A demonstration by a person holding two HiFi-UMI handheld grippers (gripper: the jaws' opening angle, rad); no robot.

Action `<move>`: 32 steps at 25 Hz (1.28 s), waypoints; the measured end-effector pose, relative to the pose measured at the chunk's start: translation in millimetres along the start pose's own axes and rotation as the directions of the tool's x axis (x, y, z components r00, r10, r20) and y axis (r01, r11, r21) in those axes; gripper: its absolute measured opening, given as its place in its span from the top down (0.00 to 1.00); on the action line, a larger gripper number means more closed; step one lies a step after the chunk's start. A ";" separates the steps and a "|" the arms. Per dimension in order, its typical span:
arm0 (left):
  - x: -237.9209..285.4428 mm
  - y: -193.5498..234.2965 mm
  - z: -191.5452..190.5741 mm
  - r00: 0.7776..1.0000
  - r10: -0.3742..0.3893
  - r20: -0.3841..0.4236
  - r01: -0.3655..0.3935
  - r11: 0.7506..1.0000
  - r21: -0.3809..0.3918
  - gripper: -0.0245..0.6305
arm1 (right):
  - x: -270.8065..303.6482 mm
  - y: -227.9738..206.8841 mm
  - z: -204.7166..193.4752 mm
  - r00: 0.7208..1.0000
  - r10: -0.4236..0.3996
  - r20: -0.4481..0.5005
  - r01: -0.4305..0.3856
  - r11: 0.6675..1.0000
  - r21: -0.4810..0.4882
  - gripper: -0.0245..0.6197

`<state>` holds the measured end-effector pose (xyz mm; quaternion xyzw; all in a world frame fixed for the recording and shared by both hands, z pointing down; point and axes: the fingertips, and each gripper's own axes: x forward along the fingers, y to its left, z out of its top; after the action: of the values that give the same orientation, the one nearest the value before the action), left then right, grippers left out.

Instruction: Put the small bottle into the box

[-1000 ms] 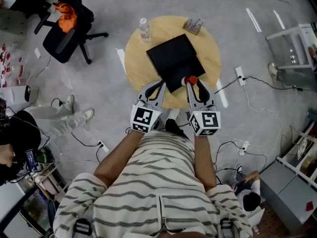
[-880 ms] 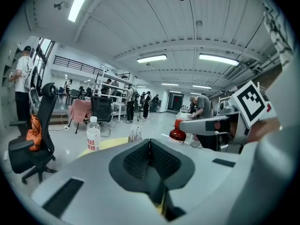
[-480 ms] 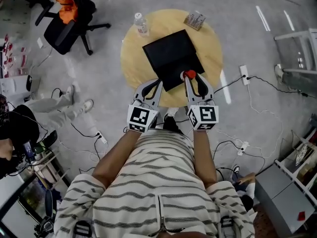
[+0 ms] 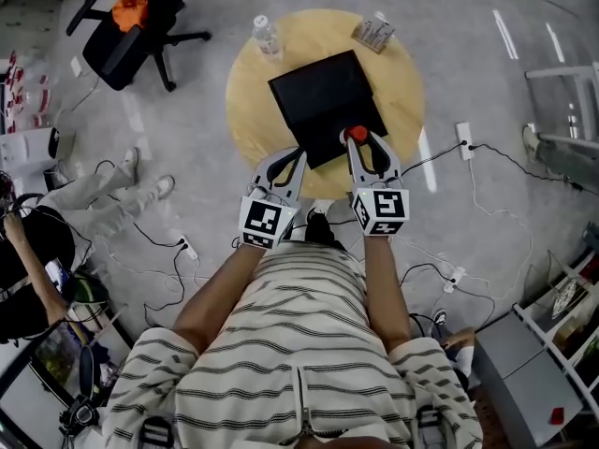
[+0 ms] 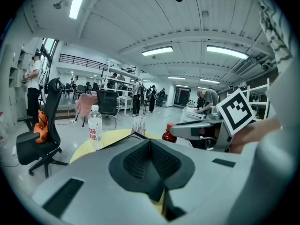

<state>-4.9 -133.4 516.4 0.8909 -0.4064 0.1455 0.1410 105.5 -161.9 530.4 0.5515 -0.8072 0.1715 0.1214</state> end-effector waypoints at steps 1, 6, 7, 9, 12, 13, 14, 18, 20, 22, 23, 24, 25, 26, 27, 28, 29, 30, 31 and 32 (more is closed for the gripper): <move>0.4 0.1 -1.4 1.000 0.002 -0.002 -0.002 1.000 -0.004 0.93 | 1.9 0.1 -0.3 1.000 0.004 -0.001 -0.004 1.000 -0.005 0.74; 2.7 1.0 -7.2 1.000 0.012 -0.012 -0.012 1.000 -0.014 0.93 | 12.0 -3.5 -9.0 1.000 0.008 -0.019 -0.008 1.000 -0.018 0.74; 2.7 1.3 -7.9 1.000 0.013 -0.013 -0.013 1.000 -0.014 0.93 | 13.3 -4.1 -11.5 1.000 0.007 -0.023 -0.008 1.000 -0.018 0.74; 2.2 2.3 -8.7 1.000 0.016 -0.014 -0.017 1.000 -0.015 0.93 | 15.1 -5.0 -16.0 1.000 0.005 -0.030 -0.005 1.000 -0.015 0.74; 2.7 3.8 -10.3 1.000 0.018 -0.016 -0.018 1.000 -0.017 0.93 | 17.7 -4.8 -22.1 0.999 0.012 -0.035 -0.012 1.000 -0.005 0.74; 3.2 3.7 -10.9 1.000 0.016 -0.016 -0.017 1.000 -0.018 0.93 | 18.1 -4.5 -24.2 0.999 0.019 -0.035 -0.019 1.000 -0.003 0.74; 3.7 3.1 -11.4 1.000 0.013 -0.016 -0.013 1.000 -0.019 0.93 | 18.3 -4.3 -26.1 0.999 0.026 -0.036 -0.027 1.000 -0.005 0.74; 4.9 1.9 -13.2 1.000 0.003 -0.019 -0.004 1.000 -0.016 0.93 | 22.7 -5.1 -33.1 0.998 0.040 -0.041 -0.041 0.999 -0.011 0.74; 5.9 2.3 -15.3 1.000 0.004 -0.022 -0.004 1.000 -0.016 0.93 | 27.4 -6.1 -38.5 0.997 0.052 -0.050 -0.052 0.999 -0.013 0.74; 6.5 2.2 -16.8 1.000 0.004 -0.023 -0.004 1.000 -0.019 0.93 | 32.6 -5.6 -44.8 0.995 0.075 -0.062 -0.076 0.997 -0.017 0.73; 6.4 1.6 -17.3 1.000 0.001 -0.023 -0.002 1.000 -0.022 0.93 | 34.7 -5.0 -47.4 0.994 0.085 -0.068 -0.087 0.996 -0.022 0.73; 6.0 0.8 -17.6 1.000 -0.003 -0.023 0.002 1.000 -0.024 0.93 | 36.5 -4.6 -49.5 0.993 0.092 -0.073 -0.094 0.995 -0.028 0.74; 5.6 0.1 -18.0 1.000 -0.006 -0.024 0.006 1.000 -0.024 0.93 | 38.2 -4.4 -51.4 0.992 0.095 -0.078 -0.098 0.995 -0.035 0.73; 5.1 -0.3 -18.6 1.000 -0.009 -0.026 0.008 1.000 -0.023 0.93 | 39.8 -4.5 -53.4 0.992 0.095 -0.083 -0.099 0.994 -0.042 0.73; 4.7 -0.4 -19.2 1.000 -0.010 -0.028 0.009 1.000 -0.023 0.93 | 41.3 -4.9 -55.5 0.992 0.094 -0.090 -0.098 0.994 -0.048 0.73; 4.5 -0.2 -19.8 1.000 -0.010 -0.030 0.009 1.000 -0.024 0.93 | 42.9 -5.4 -57.6 0.991 0.092 -0.096 -0.097 0.994 -0.053 0.73; 4.6 0.0 -20.4 0.999 -0.009 -0.031 0.008 1.000 -0.024 0.93 | 44.7 -6.1 -59.4 0.991 0.091 -0.101 -0.097 0.994 -0.057 0.73; 4.8 0.1 -20.7 0.999 -0.009 -0.032 0.008 1.000 -0.023 0.93 | 46.6 -6.7 -60.9 0.990 0.092 -0.104 -0.099 0.993 -0.062 0.73; 4.9 -0.4 -21.0 0.999 -0.009 -0.033 0.008 1.000 -0.022 0.93 | 48.5 -7.2 -62.3 0.990 0.093 -0.107 -0.101 0.993 -0.066 0.73; 4.6 -1.1 -21.5 0.999 -0.010 -0.033 0.010 1.000 -0.020 0.93 | 50.3 -7.5 -63.9 0.990 0.094 -0.109 -0.102 0.992 -0.070 0.73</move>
<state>-4.3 -127.9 537.7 0.8890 -0.4011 0.1554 0.1571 94.8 -180.9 609.1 0.4965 -0.8317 0.1757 0.1760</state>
